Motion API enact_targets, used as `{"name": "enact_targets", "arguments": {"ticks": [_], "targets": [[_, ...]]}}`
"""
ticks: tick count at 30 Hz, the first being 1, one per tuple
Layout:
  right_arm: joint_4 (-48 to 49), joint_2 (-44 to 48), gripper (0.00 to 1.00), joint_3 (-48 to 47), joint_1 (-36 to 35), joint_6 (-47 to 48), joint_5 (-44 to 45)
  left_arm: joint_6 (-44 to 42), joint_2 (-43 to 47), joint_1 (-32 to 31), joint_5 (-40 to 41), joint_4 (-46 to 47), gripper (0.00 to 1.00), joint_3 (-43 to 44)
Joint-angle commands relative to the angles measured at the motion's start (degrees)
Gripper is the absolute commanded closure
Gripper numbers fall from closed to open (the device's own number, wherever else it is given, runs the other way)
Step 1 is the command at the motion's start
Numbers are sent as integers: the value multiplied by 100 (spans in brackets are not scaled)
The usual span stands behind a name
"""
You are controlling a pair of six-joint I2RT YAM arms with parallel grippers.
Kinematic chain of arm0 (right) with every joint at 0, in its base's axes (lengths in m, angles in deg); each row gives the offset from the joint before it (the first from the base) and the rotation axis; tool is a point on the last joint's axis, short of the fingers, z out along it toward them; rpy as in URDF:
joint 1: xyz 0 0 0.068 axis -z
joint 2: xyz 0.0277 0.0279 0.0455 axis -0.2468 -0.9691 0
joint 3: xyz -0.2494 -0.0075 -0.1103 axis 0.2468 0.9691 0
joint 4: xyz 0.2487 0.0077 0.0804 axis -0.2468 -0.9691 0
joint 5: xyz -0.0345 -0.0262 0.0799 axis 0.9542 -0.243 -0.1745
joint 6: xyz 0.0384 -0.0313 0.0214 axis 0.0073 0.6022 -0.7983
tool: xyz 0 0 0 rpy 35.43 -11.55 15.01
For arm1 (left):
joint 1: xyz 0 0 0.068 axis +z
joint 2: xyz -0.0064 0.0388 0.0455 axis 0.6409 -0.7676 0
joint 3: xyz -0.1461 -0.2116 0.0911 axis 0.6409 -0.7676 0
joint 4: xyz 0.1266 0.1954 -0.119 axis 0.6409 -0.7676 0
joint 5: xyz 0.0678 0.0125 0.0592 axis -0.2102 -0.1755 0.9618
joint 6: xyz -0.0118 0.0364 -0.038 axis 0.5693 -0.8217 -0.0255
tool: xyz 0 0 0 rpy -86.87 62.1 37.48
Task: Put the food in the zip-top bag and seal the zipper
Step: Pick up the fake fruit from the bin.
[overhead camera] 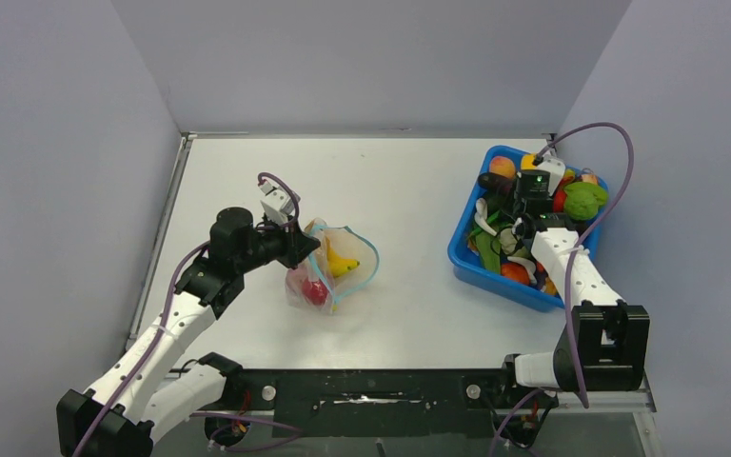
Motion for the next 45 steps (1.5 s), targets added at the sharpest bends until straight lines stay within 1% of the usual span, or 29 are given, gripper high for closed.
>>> {"name": "enact_targets", "arguments": {"ticks": [1,3,5,10,12,15,17,24,29,32,35,45], "targets": [[103,-86,57,-57,50,72,144,-100,128,34,14,216,100,49],[69,-122,55,-75,46,54,143,-101,129,34,15,215,100,49],[36,-163,54,-97,51,53,133,-101,134,39,15,216,100,48],[25,-211,57,-103,41,74,125,-100,142,34,33,218,100,53],[10,-205,62,-103,43,87,152,-105,144,34,38,215,100,48],[-1,-139,73,-94,31,136,212,-109,147,34,42,215,100,44],[-39,-92,76,-100,19,173,241,-109,149,34,42,222,100,40],[-426,145,77,-218,-140,264,270,-118,152,34,51,240,100,27],[-888,355,78,-296,-374,175,274,-118,164,34,55,246,100,23],[-1167,605,78,-225,-537,-10,256,-118,175,36,59,244,100,15],[-1320,937,78,-142,-691,-136,437,-118,188,34,60,250,100,20],[-2273,1739,80,-278,-880,-553,392,-118,231,34,77,267,100,2]]}}
